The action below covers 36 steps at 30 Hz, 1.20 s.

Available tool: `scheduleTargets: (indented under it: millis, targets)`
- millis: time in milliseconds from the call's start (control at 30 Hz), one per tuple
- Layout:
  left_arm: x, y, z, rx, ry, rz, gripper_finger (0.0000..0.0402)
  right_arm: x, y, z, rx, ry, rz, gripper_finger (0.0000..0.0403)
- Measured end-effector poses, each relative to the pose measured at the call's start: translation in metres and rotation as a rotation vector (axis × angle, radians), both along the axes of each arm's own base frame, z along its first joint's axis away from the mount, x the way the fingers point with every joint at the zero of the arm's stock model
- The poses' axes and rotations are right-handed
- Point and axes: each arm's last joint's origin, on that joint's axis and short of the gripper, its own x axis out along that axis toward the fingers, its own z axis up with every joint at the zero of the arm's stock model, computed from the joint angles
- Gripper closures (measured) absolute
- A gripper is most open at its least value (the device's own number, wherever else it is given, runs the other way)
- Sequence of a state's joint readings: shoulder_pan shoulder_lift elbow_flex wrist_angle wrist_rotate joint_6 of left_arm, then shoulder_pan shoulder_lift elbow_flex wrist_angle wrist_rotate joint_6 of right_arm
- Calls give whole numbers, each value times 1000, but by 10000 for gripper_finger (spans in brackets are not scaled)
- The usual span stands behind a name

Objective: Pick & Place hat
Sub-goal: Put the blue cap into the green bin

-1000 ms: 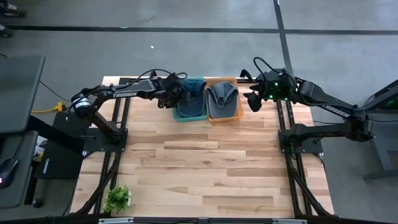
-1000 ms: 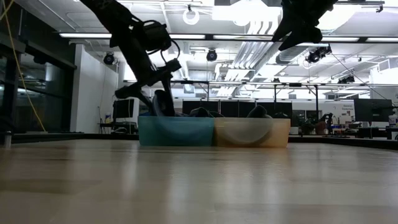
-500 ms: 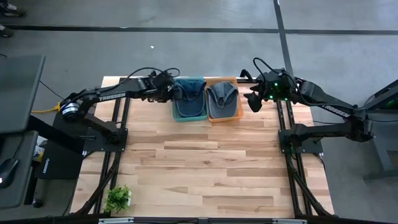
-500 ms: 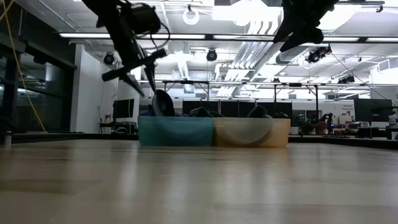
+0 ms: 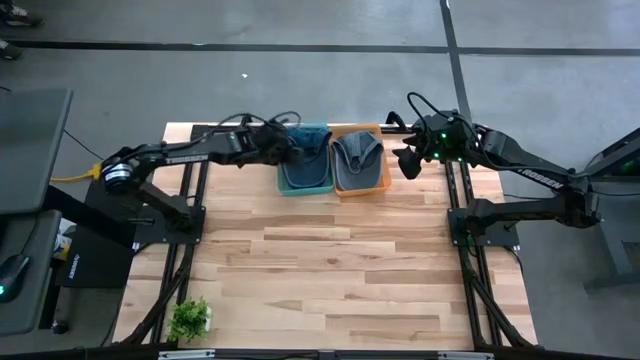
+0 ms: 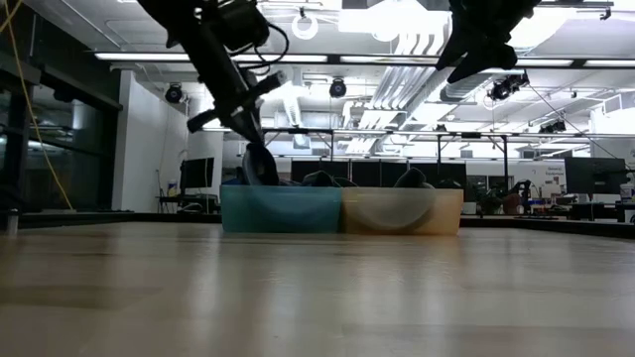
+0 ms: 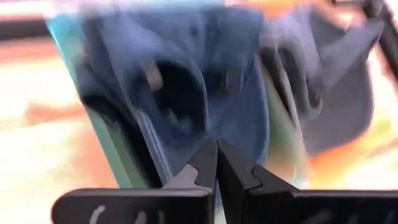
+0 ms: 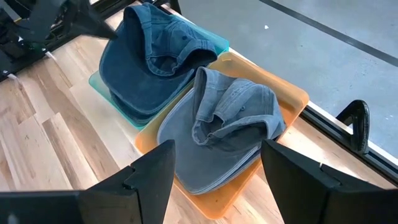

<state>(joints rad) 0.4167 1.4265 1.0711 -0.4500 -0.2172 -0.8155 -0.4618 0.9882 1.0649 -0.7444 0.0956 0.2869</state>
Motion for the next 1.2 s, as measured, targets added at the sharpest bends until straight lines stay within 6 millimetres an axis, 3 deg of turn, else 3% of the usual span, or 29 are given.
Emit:
scheduleTargets:
  millis: [767,1200]
  targets:
    - [28,9,-76,-148,218,104,401,-1,0,-2,2,25,-11,171]
    - [40,13,-95,-189,193,71,401,-3,1,-4,32,43,-26,171]
